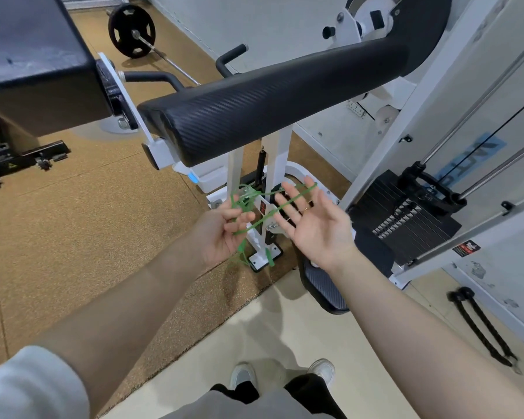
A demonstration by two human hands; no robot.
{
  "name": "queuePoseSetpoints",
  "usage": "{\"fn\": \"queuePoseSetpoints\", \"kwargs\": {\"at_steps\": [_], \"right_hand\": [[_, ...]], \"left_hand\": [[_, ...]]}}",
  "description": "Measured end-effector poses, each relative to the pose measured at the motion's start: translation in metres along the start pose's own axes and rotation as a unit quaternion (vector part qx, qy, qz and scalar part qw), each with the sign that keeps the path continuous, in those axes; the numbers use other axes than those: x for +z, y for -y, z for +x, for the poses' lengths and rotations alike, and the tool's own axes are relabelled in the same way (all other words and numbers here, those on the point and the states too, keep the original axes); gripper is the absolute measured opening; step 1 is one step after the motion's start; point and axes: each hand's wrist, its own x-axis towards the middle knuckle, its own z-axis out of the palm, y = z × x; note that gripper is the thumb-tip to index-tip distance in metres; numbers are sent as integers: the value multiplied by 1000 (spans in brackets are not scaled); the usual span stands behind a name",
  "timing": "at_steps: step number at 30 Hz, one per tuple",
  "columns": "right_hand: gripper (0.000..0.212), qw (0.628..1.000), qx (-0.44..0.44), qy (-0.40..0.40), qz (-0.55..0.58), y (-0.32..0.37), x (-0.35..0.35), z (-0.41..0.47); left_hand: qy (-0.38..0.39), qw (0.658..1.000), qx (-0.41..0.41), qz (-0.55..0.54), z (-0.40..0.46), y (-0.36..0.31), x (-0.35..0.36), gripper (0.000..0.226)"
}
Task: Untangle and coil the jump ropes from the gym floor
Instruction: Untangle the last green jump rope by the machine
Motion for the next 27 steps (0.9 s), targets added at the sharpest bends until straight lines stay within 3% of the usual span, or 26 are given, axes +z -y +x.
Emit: {"fn": "queuePoseSetpoints", "kwargs": {"at_steps": [3,6,10,11,13,15,17,18,20,21,22,23,24,25,27], "right_hand": [[54,994,-40,-37,96,9,3,5],[25,984,-73,-84,136,16,0,1],[12,958,-171,-203,110,21,-4,-1],[23,953,-199,-221,58,20,-4,0],[62,926,-223,-249,-174,20,-9,3],[81,823,-229,-245,-459,20,-18,3],[85,700,-206,-243,-640,24,-39,8],[86,623,-160,-246,-725,27,-49,9],[80,398,-8,-217,-891,27,-70,14],[68,323,63,-193,-924,28,-73,14],[56,302,93,-182,-931,28,-72,13],[48,325,88,-186,-923,27,-67,11],[48,380,65,-191,-903,25,-60,9],[49,463,34,-186,-866,24,-52,8],[51,667,-10,-161,-728,25,-34,2]], "left_hand": [[-37,999,23,-8,4,4,-7,35],[-85,995,51,-5,5,5,-13,18],[-103,980,120,-119,5,7,-12,18],[-108,972,141,-157,6,9,-8,19],[-115,955,164,-220,5,12,2,22],[-124,946,187,-233,3,12,6,11],[-128,947,202,-213,1,10,4,35],[-124,953,208,-182,-2,10,4,36],[-106,970,210,-67,-7,15,6,18],[-98,973,209,-4,-7,16,6,11],[-100,971,212,51,-9,17,8,12],[-102,966,216,101,-8,19,5,9],[-103,961,210,145,-8,21,4,7],[-111,954,198,196,-4,21,0,22],[-152,924,179,303,2,21,-10,47]]}}
